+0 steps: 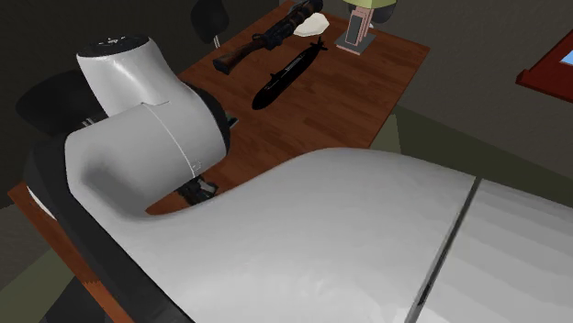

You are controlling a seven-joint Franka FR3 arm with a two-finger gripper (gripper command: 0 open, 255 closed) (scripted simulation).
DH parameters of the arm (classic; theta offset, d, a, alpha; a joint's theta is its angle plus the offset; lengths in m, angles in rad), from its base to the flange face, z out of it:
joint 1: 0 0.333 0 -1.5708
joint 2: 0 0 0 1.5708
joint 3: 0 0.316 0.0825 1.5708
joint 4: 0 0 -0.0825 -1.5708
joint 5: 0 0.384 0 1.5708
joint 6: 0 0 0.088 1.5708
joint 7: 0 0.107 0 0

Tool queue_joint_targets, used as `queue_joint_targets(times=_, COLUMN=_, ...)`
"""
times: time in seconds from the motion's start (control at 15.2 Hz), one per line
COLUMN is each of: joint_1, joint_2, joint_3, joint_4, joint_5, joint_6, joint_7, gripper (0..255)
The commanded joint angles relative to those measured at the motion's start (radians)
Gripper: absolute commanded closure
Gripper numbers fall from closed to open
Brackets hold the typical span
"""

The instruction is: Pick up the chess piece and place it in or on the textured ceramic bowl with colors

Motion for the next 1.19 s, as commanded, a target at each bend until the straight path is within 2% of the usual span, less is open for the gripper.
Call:
queue_joint_targets(times=0.0, joint_1=0.001, joint_2=0.009, joint_3=0.003, joint_4=-0.022, joint_5=-0.001, joint_6=0.031, joint_7=-0.002, gripper=255)
queue_joint_targets(times=0.73, joint_1=0.004, joint_2=0.061, joint_3=0.018, joint_4=-0.120, joint_5=-0.008, joint_6=0.178, joint_7=-0.007, gripper=255)
queue_joint_targets(times=1.12, joint_1=0.004, joint_2=0.061, joint_3=0.018, joint_4=-0.120, joint_5=-0.008, joint_6=0.178, joint_7=-0.007, gripper=255)
